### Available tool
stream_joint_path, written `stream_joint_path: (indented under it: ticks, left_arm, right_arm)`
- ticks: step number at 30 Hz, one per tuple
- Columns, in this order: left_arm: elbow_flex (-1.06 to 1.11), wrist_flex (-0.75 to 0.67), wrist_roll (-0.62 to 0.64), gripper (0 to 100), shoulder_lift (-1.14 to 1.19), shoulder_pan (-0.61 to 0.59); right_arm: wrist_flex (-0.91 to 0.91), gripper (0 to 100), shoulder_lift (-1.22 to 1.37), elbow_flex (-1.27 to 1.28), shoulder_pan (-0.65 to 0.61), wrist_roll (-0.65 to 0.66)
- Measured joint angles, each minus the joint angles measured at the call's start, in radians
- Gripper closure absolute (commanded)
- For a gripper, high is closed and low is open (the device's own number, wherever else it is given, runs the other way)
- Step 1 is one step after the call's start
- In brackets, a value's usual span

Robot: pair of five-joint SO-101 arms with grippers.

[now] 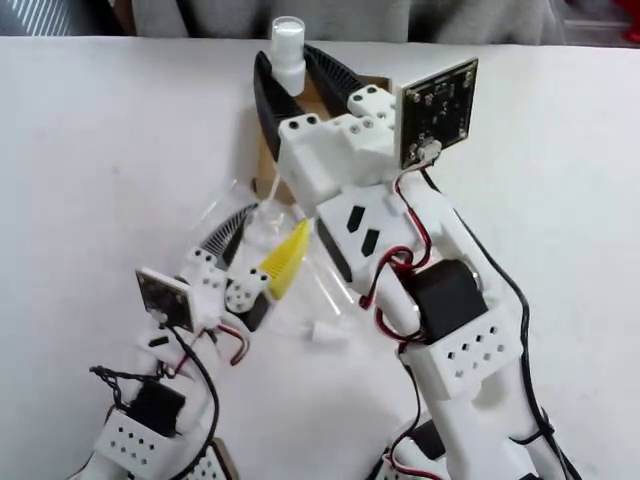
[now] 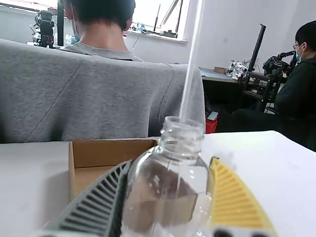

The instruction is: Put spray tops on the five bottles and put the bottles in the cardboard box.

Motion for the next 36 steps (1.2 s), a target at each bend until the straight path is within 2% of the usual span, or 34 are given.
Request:
stream_joint_path:
  ticks: [6, 11, 19, 36]
  left_arm:
    - [0.000, 0.000, 0.000, 89, 0.000, 0.000]
    - [0.000, 0.000, 0.000, 89, 0.000, 0.000]
    - [0.000, 0.000, 0.003, 89, 0.000, 0.000]
    - [0.000, 0.000, 0.003, 89, 0.000, 0.003]
  right_arm:
    - [0.000, 98.4, -0.006, 0.012, 0.000, 0.000]
    - [-0.006, 98.4, -0.072, 0.117, -0.002, 0.000]
    - [-0.115, 98.4, -0.183, 0.322, -0.049, 0.000]
    - [-0.129, 98.4, -0.353, 0.582, -0.107, 0.000]
